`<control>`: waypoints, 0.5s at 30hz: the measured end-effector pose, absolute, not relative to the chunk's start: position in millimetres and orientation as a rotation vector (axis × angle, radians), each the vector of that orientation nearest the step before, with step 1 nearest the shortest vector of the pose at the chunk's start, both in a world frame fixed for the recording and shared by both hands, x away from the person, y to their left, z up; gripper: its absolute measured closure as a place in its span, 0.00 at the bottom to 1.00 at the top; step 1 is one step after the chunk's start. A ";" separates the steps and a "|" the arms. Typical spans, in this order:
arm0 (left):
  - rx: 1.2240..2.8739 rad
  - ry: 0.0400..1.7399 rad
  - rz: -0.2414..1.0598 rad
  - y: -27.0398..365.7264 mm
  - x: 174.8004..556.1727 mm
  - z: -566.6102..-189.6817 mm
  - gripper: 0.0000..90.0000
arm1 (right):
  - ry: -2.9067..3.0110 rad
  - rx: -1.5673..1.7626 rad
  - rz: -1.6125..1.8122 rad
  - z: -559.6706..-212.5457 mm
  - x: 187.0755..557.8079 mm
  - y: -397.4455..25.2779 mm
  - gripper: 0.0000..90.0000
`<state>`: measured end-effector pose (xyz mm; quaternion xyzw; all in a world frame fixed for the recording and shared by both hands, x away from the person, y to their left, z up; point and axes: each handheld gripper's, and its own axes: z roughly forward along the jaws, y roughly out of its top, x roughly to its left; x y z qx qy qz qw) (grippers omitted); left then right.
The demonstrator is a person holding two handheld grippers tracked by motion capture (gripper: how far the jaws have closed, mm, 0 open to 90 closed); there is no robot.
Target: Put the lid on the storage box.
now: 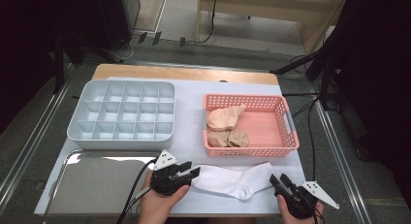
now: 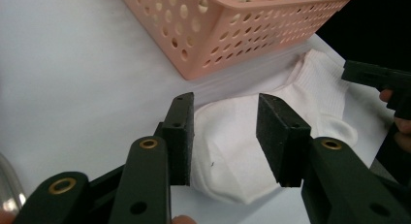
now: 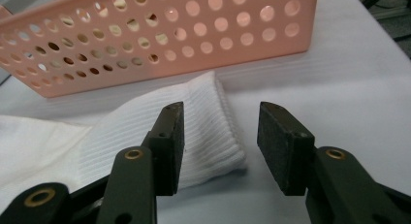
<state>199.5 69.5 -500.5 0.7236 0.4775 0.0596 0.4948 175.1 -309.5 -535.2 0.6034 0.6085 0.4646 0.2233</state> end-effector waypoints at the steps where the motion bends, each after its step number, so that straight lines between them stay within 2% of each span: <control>1: 1.762 1.150 0.148 67.2 198.9 -500.3 0.68 | 1.685 1.671 1.280 -536.3 176.0 -308.6 0.59; 5: 1.785 1.115 0.154 56.1 196.2 -500.5 0.74 | 1.701 1.680 1.259 -540.9 177.9 -305.7 0.58; 15: 1.839 1.067 0.103 23.2 195.0 -510.1 0.80 | 1.699 1.659 1.249 -542.8 175.3 -295.3 0.59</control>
